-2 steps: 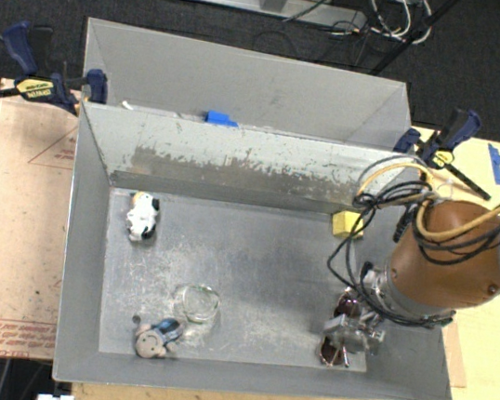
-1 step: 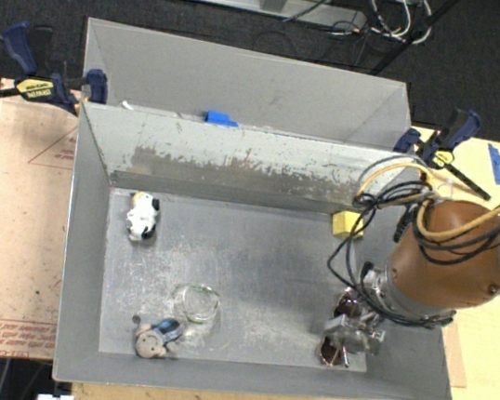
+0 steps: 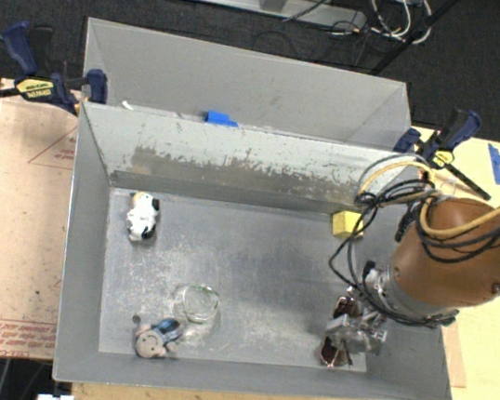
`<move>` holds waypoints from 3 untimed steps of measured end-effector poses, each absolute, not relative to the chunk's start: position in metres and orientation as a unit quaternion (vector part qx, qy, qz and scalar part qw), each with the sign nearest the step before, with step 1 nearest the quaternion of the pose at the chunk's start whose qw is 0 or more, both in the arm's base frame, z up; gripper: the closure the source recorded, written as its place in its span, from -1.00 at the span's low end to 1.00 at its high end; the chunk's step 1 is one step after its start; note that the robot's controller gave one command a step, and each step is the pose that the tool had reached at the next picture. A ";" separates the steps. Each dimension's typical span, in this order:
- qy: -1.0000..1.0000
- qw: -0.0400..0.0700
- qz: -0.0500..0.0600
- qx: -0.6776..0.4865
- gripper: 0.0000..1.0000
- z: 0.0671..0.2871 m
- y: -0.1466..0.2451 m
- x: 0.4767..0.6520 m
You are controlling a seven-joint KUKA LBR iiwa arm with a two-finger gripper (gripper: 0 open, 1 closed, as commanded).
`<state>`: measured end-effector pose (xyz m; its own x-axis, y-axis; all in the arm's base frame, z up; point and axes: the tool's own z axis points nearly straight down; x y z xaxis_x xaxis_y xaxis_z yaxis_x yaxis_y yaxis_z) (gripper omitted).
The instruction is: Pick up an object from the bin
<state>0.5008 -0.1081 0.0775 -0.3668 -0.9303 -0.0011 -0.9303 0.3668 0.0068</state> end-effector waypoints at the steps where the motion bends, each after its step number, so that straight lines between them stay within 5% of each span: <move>1: -0.827 0.003 -0.005 0.562 1.00 0.100 -0.108 0.500; 3: -0.827 -0.002 0.001 0.562 1.00 0.132 -0.109 0.503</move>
Offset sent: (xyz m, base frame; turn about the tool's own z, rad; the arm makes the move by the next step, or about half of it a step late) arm 0.0001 -0.0001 0.0106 0.0000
